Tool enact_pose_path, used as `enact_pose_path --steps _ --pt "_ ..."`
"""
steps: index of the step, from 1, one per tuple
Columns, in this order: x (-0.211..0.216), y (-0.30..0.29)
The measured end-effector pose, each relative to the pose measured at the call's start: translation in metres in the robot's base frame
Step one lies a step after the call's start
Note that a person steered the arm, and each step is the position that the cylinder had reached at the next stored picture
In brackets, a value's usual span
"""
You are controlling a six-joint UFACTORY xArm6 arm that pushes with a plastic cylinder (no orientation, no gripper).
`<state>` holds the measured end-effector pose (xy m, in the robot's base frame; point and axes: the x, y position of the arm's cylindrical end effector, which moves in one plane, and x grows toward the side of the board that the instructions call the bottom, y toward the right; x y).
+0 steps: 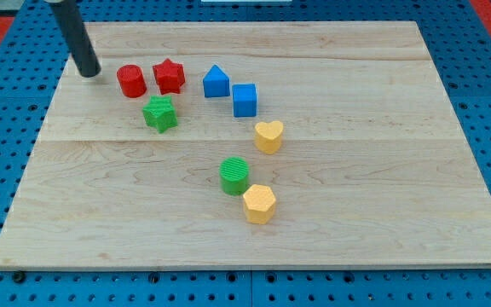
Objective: Point your arm closer to yellow hexagon
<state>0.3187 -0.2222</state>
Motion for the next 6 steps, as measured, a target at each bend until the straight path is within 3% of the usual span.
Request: enact_pose_path --steps 2,3,4,5,6 --pt "-0.005 0.028" --pt "0.08 0.015" --pt "0.177 0.049" --pt "0.172 0.17" --pt "0.228 0.121"
